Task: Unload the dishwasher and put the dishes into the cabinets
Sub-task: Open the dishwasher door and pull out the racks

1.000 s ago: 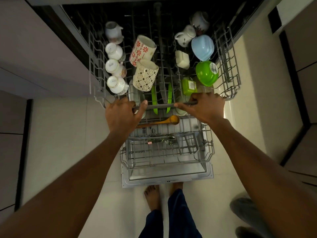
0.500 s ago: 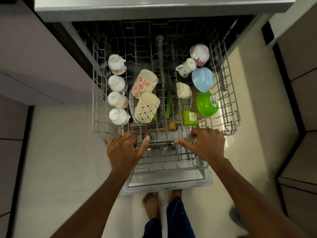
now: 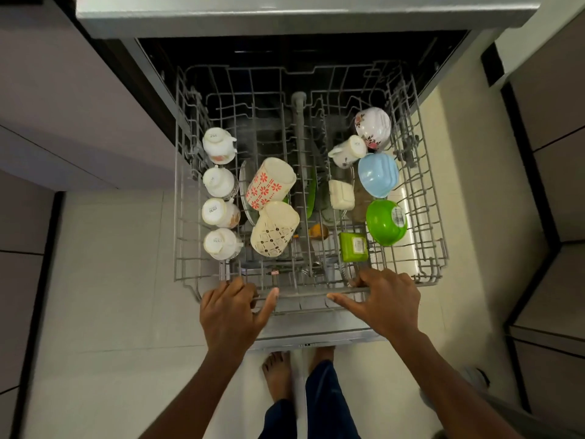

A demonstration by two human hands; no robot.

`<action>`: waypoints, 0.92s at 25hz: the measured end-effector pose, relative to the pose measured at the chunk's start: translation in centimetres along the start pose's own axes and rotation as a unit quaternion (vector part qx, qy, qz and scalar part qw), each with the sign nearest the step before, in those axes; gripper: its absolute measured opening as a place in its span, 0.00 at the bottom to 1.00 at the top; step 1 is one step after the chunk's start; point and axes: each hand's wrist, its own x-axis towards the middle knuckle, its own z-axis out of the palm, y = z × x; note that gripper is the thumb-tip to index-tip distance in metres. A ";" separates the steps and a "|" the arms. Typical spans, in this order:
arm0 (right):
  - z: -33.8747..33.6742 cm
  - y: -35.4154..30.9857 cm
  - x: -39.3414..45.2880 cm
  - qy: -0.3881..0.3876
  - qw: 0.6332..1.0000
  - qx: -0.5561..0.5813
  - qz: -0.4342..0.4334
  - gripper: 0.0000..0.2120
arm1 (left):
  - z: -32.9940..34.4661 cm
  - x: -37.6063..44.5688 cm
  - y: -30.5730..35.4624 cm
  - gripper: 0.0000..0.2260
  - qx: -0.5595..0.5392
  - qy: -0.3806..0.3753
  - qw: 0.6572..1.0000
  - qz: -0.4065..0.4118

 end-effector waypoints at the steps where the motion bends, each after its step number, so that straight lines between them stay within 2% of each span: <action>1: 0.2 0.2 -0.8 -0.001 1.000 0.003 -0.001 0.34 | 0.2 -0.8 0.0 0.25 0.003 -0.002 1.000 0.001; 11: 0.9 0.1 -4.4 0.004 1.000 0.028 0.001 0.33 | 0.2 -4.0 -0.4 0.23 0.002 0.009 1.000 0.018; 23: 1.7 0.8 -4.5 -0.021 1.000 0.012 -0.010 0.32 | 1.7 -4.5 -0.5 0.23 -0.002 0.028 0.999 0.026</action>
